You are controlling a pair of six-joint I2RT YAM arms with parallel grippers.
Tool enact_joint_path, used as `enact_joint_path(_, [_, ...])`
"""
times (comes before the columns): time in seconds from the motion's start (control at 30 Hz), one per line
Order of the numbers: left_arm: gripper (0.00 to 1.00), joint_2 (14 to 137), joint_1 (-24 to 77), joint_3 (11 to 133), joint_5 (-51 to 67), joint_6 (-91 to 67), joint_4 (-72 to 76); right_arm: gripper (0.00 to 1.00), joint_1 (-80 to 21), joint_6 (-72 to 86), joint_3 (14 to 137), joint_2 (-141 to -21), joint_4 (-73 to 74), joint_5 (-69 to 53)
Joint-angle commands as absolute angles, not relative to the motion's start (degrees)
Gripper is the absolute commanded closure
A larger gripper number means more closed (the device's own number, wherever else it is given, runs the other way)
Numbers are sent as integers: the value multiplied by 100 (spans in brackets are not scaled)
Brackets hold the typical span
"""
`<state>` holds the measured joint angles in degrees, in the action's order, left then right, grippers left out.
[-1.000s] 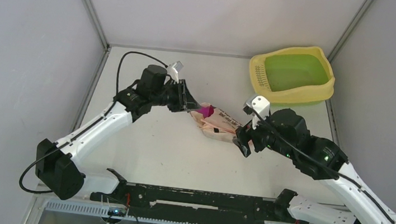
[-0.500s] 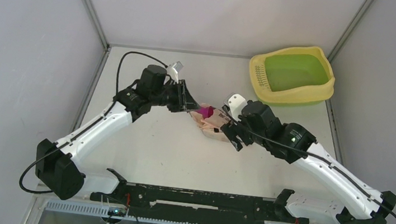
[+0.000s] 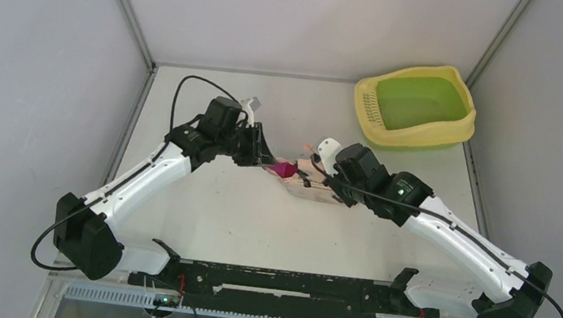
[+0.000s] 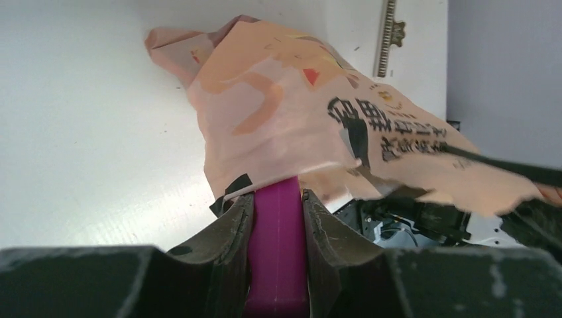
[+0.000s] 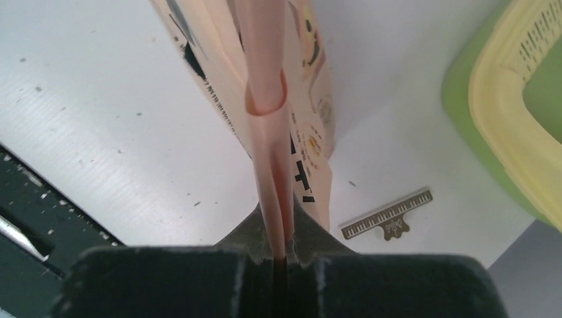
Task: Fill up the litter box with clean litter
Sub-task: 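Scoop the cat litter from the cat litter bag.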
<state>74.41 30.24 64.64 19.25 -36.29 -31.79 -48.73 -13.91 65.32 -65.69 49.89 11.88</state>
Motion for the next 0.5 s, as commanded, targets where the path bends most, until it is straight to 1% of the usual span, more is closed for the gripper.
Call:
enact_joint_path(0.0, [99, 7624, 3156, 7018, 1287, -3191, -3741, 100, -5333, -1317, 6448, -6096, 4764, 1281])
enact_joint_path(0.13, [100, 7894, 3457, 7350, 835, -3036, -4051, 100, -5984, -952, 6425, -5932, 4695, 1577])
enact_joint_path(0.3, [100, 8106, 3673, 7370, 394, -3032, -4115, 100, -6747, -309, 6379, -6068, 4633, 2000])
enact_joint_path(0.47, [100, 8322, 3793, 7433, 323, -2879, -4079, 100, -6908, 178, 6152, -6090, 4498, 1998])
